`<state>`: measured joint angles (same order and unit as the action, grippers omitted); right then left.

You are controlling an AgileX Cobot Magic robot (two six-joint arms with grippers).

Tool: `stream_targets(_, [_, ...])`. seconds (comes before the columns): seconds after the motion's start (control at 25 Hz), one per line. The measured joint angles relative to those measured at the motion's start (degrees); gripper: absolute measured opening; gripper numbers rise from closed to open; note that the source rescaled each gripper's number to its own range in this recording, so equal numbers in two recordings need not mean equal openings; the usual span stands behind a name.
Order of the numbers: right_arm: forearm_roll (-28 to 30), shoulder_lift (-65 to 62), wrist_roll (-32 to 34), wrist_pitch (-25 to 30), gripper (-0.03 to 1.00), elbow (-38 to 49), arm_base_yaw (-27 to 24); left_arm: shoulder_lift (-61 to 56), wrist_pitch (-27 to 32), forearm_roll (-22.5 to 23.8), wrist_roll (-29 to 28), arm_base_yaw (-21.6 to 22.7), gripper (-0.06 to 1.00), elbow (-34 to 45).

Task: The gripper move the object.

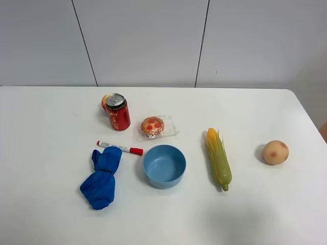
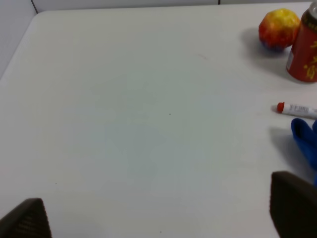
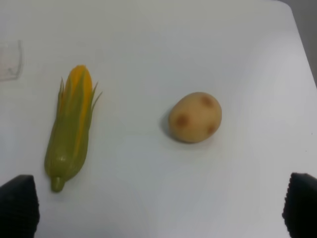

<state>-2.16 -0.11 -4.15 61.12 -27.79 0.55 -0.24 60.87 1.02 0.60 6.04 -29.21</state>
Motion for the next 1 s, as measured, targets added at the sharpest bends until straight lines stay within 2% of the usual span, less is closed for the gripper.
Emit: stream_targets(1.0, [0.43,0.00,0.81,-0.05,1.00,0.11,0.00,0.00,0.00,0.00,0.00,0.00,1.00,0.00])
